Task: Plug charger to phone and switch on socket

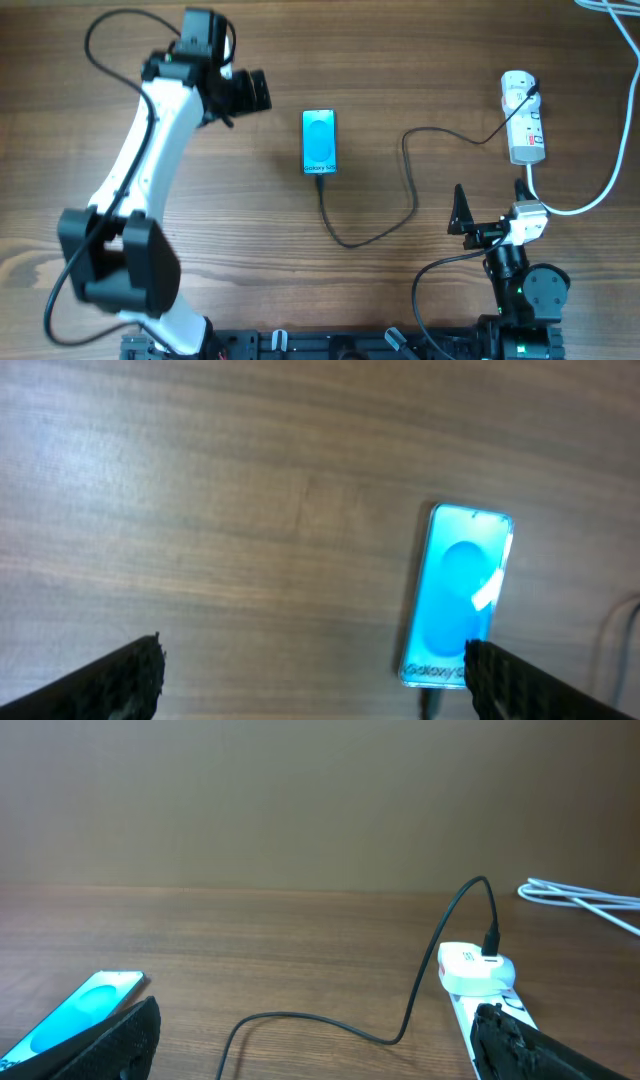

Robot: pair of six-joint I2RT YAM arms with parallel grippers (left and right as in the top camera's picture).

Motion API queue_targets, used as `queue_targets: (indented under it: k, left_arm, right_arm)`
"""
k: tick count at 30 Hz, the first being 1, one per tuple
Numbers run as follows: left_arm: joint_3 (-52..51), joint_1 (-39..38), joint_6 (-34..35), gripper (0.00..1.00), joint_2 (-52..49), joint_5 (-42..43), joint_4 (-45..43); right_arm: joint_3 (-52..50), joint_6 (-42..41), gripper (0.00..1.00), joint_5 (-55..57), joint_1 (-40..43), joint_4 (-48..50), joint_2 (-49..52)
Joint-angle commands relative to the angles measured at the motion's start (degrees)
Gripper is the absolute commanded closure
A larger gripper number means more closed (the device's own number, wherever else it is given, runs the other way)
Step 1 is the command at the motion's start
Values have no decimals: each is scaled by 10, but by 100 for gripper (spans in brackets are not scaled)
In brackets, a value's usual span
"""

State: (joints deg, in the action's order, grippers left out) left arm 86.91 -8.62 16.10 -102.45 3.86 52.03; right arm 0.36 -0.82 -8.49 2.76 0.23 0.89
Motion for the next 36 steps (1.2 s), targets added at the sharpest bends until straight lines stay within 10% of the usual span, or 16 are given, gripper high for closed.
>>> queue_targets:
  k: [1, 11, 20, 36]
  left_arm:
    - [-140, 5, -24, 0, 109, -14, -69]
    - [-400, 56, -24, 0, 368, -16, -132]
    - [-682, 78, -24, 0, 659, -11, -399]
    - [-866, 84, -77, 0, 996, -21, -477]
  right_arm:
    - [-1, -8, 0, 8, -3, 2, -7]
    - [-1, -8, 0, 8, -3, 2, -7]
    - [-1, -8, 0, 8, -3, 2, -7]
    - [-1, -8, 0, 8, -3, 2, -7]
